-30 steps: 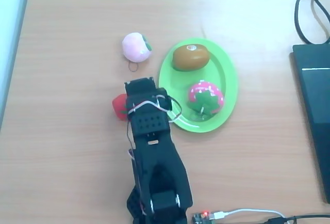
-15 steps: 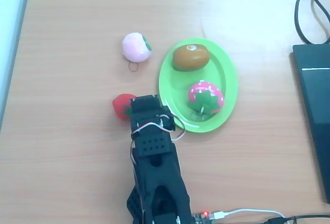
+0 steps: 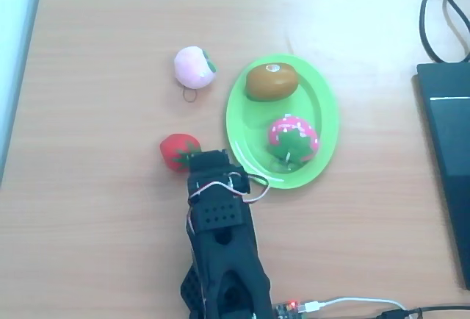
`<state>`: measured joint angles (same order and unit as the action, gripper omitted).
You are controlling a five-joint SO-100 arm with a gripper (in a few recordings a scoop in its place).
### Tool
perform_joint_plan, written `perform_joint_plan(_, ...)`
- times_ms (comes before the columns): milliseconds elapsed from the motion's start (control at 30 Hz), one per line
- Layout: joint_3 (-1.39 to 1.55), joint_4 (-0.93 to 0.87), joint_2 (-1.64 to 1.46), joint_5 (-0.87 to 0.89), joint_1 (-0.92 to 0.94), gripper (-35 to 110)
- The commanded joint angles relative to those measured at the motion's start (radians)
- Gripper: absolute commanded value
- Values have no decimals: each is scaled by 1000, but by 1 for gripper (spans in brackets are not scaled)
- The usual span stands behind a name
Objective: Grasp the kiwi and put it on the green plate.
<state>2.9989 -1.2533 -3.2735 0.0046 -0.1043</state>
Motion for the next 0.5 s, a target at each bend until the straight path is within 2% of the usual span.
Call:
perform_joint_plan(0, 37, -3, -25, -26, 17, -8)
perform_joint_plan(133, 97, 3, -23, -77, 40, -8)
perform_joint_plan(467, 101, 5, -23, -41, 18, -8)
